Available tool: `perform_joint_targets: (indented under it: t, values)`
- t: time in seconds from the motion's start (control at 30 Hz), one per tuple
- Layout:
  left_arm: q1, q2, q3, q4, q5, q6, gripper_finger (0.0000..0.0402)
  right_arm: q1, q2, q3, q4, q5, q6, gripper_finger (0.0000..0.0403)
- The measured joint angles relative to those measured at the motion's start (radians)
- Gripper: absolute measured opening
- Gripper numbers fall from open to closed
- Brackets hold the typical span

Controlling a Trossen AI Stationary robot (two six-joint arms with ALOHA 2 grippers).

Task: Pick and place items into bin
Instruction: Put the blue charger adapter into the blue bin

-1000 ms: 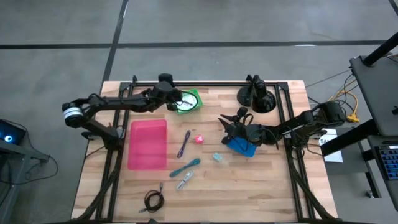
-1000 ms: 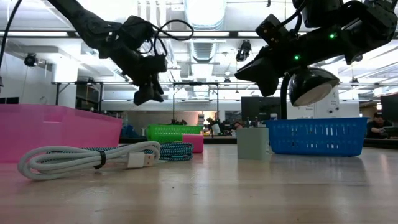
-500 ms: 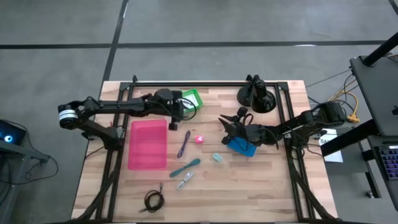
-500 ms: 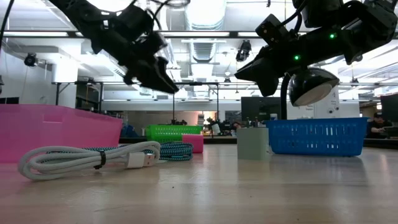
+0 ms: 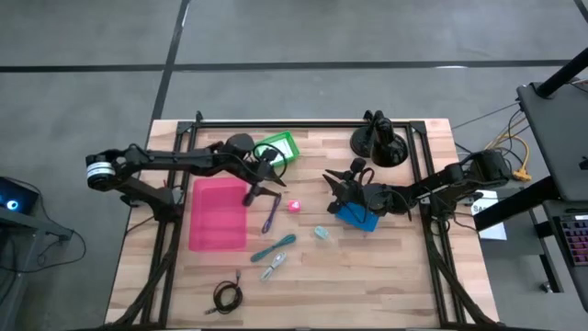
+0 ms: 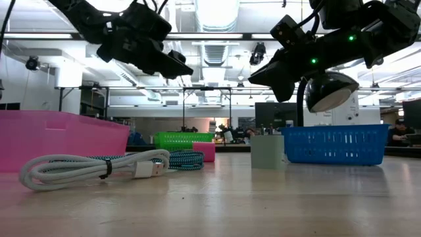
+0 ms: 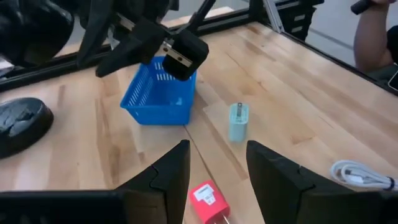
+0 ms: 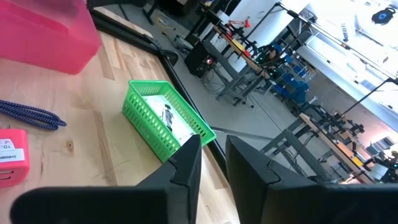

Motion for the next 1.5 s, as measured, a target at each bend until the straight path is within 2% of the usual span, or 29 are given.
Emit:
perform_joint_targets:
  t: [0.07, 0.23, 0.47, 0.8, 0.93, 1.07, 1.17, 1.27, 1.5]
  values:
    - [-0.001, -0.006, -0.035, 0.053, -0.011, -0.047, 0.0141, 0.0, 0.0, 0.0, 0.0, 0.0, 0.0, 0.0065]
    - [-0.001, -0.026, -0.11, 0.149, -0.127, -0.153, 0.0141, 0.0, 0.0, 0.0, 0.0, 0.0, 0.008, 0.0064]
    - [-0.001, -0.037, -0.13, 0.147, -0.241, -0.305, 0.0141, 0.0, 0.0, 0.0, 0.001, -0.001, 0.01, 0.0059]
    - [-0.002, -0.028, -0.13, 0.194, -0.24, -0.329, 0.0141, 0.0, 0.0, 0.0, 0.0, -0.003, 0.011, 0.0062]
    - [-0.002, -0.024, -0.13, 0.247, -0.305, -0.523, 0.0141, 0.0, 0.0, 0.0, 0.001, -0.003, 0.011, 0.0059]
    - [-0.002, -0.024, -0.13, 0.241, -0.342, -0.699, 0.0141, 0.0, 0.0, 0.0, -0.001, -0.003, 0.067, 0.0061]
    - [-0.002, -0.024, -0.128, 0.238, -0.345, -0.79, 0.0141, 0.0, 0.0, 0.0, -0.002, -0.003, 0.116, 0.0064]
    - [-0.003, -0.024, -0.122, 0.229, -0.393, -0.863, 0.0141, 0.0, 0.0, 0.0, -0.002, -0.003, 0.161, 0.0065]
    - [-0.034, -0.024, -0.047, 0.015, -0.456, -0.95, 0.0141, 0.001, 0.0, -0.003, -0.008, -0.003, 0.183, 0.0061]
